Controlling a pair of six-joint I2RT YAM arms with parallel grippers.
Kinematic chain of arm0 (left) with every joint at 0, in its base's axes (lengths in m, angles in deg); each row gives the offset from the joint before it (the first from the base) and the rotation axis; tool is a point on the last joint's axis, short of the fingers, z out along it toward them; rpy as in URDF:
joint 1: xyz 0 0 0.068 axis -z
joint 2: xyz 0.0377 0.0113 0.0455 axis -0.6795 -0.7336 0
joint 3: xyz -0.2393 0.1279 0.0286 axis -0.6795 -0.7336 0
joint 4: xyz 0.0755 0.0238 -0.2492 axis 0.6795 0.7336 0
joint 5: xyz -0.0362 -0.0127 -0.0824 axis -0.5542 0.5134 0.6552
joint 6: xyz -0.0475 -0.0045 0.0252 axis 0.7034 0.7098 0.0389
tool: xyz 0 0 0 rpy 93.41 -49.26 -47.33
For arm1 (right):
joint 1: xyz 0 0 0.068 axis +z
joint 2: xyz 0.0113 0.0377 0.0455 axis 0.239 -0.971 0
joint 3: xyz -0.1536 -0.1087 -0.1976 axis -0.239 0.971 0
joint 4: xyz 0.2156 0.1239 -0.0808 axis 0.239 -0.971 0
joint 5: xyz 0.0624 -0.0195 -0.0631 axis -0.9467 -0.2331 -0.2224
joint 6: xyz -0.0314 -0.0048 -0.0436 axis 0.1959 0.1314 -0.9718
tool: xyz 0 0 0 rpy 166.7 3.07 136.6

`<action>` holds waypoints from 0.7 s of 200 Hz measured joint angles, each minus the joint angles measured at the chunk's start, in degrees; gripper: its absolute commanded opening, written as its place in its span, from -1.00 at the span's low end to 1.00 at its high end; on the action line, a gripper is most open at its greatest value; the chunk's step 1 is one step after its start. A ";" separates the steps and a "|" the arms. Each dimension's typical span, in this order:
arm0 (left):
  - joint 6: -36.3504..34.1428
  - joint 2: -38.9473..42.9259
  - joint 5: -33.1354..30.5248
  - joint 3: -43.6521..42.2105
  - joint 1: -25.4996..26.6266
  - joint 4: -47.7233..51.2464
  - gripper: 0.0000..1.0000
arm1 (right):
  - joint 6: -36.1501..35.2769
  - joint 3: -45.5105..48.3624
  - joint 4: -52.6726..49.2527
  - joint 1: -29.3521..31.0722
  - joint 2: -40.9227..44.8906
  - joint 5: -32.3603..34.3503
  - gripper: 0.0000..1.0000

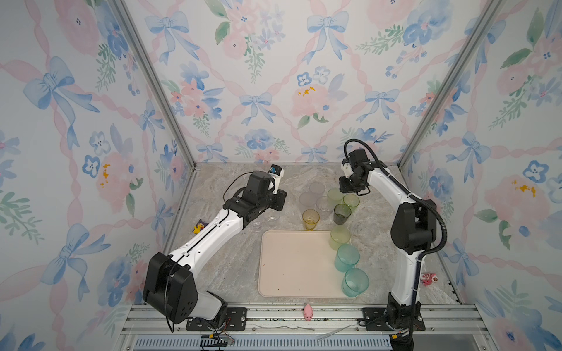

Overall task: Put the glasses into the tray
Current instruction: 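Grasp the frosted light green cup with the right gripper and lift it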

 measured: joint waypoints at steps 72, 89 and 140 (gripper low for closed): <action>-0.02 0.00 0.61 -0.26 -0.70 -0.02 -0.44 | -1.51 -5.60 -2.64 0.26 -4.28 -0.15 -0.36; -0.02 0.00 0.63 -0.61 -1.03 -0.04 -0.44 | -1.73 -6.58 -3.41 0.48 -5.57 -0.15 -0.38; -0.02 0.02 0.63 -1.01 -1.92 -0.04 -0.44 | -2.51 -9.97 -5.31 0.81 -8.57 -0.35 -0.50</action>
